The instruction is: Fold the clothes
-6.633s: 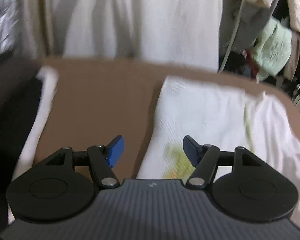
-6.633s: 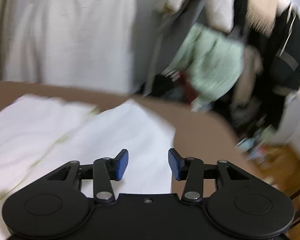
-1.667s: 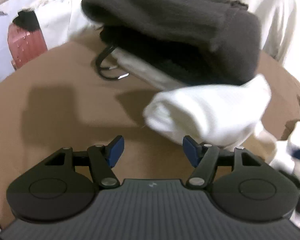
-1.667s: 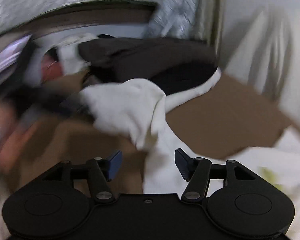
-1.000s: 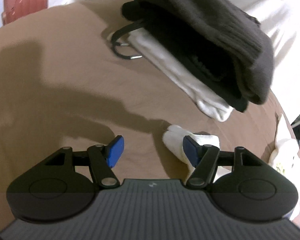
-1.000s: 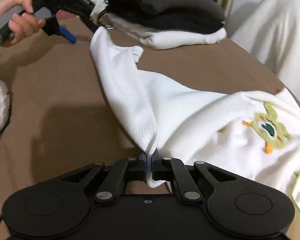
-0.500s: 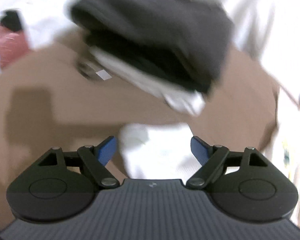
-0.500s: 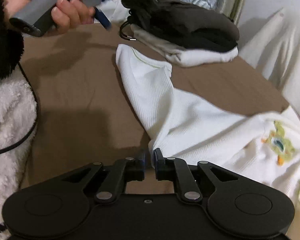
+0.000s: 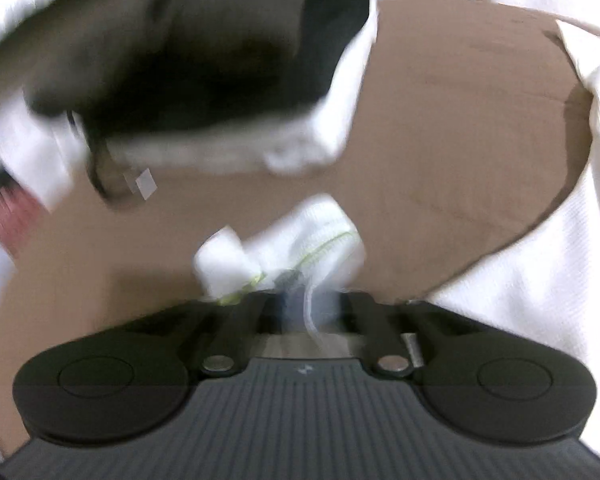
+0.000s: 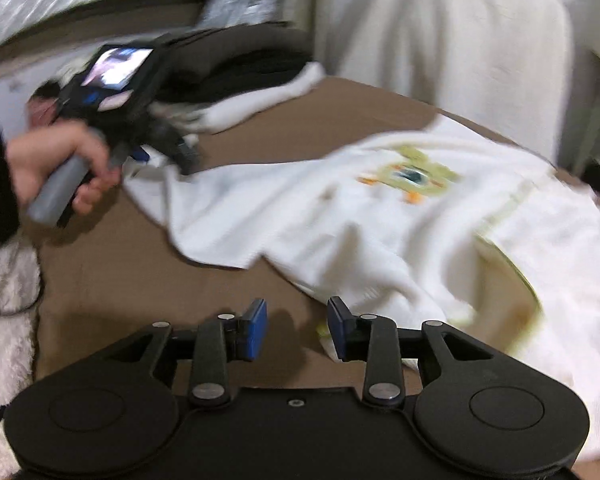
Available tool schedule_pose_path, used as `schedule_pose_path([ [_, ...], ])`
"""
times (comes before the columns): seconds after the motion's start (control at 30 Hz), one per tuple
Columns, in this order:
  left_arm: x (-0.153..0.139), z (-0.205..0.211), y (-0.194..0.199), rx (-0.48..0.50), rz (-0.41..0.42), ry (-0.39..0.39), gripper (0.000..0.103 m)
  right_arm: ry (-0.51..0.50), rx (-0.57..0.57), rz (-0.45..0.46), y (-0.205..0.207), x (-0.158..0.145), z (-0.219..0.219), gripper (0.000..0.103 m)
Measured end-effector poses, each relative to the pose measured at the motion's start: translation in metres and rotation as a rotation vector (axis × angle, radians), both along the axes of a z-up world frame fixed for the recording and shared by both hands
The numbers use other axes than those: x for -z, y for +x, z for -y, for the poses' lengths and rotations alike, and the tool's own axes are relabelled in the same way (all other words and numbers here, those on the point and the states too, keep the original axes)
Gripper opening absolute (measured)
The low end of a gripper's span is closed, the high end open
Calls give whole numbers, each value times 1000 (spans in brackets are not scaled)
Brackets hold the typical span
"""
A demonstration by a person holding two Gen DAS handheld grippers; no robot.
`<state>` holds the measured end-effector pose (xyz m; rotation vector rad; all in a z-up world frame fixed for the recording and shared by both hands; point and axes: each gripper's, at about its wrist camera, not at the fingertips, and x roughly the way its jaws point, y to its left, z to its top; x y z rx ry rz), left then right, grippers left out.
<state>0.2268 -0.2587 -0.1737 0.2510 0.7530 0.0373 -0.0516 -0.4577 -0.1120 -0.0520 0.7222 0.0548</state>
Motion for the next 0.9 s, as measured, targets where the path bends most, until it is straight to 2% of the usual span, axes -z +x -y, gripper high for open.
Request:
schedule_pose_path([
  [0.1, -27, -6, -12, -37, 213, 73, 3, -4, 98, 64, -17, -1, 5, 38],
  [0.2, -57, -49, -22, -257, 511, 128, 4, -63, 138, 136, -34, -12, -2, 39],
  [0.23, -60, -64, -22, -337, 561, 154, 4, -47, 119, 144, -39, -16, -2, 43],
  [0.27, -59, -81, -19, -408, 572, 156, 10, -24, 111, 141, -42, -18, 0, 47],
  [0.3, -57, -96, -16, -473, 571, 151, 11, -4, 122, 129, -44, -18, 3, 48],
  [0.4, -45, -134, -9, -615, 462, 115, 27, 29, 152, 85, -50, -13, 12, 48],
  [0.43, -42, -141, -9, -650, 420, 109, 38, 33, 166, 68, -52, -9, 15, 48],
  [0.47, -44, -144, -14, -667, 380, 90, 55, 37, 184, 50, -54, -5, 18, 48],
  [0.5, -46, -145, -22, -656, 347, 56, 64, 38, 212, 32, -56, 0, 21, 48],
  [0.53, -48, -146, -33, -619, 302, -4, 82, 37, 247, 15, -58, 4, 23, 48],
  [0.57, -49, -147, -43, -562, 243, -100, 87, 33, 303, -2, -58, 9, 25, 49],
  [0.63, -51, -152, -72, -473, 176, -299, 87, 106, 394, -45, -55, 18, 34, 49],
  [0.67, -52, -153, -86, -433, 147, -383, 87, 161, 391, -54, -55, 20, 39, 48],
  [0.7, -54, -149, -96, -404, 132, -418, 87, 200, 390, -47, -57, 20, 45, 49],
  [0.77, -59, -133, -110, -321, 105, -419, 87, 233, 441, -14, -67, 16, 56, 50],
  [0.9, -72, -73, -136, -146, 104, -323, 87, 310, 483, 12, -78, 13, 79, 51],
])
